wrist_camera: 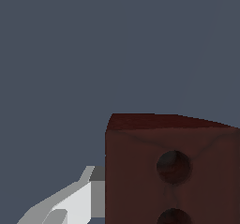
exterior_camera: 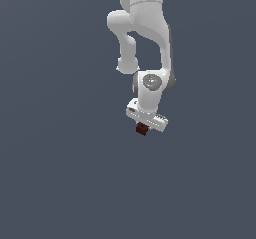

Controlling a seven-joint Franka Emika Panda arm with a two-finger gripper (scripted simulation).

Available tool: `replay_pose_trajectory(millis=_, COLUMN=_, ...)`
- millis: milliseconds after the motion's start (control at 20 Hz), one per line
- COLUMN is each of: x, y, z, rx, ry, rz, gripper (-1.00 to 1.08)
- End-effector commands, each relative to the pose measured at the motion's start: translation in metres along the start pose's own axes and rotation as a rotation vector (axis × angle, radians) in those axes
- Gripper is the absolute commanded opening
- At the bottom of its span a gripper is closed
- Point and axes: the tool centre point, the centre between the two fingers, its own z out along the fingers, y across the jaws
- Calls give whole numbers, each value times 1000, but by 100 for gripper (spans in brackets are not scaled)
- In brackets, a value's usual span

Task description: Pick up the object and move it to a goal position.

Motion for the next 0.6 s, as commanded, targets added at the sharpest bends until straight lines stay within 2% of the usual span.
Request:
replay_pose_trajectory(millis=0, x=-3, y=-4, z=-9, rx=2, ry=2, rz=-1, gripper=-100)
replay_pose_trajectory(millis=250, x=-15, y=-14, z=-37, rx=2, ry=2, rz=-1, gripper=-100)
replay_pose_trajectory(millis=550, x=-36, y=-32, z=-87, rx=1, ry=2, rz=0, gripper=-100)
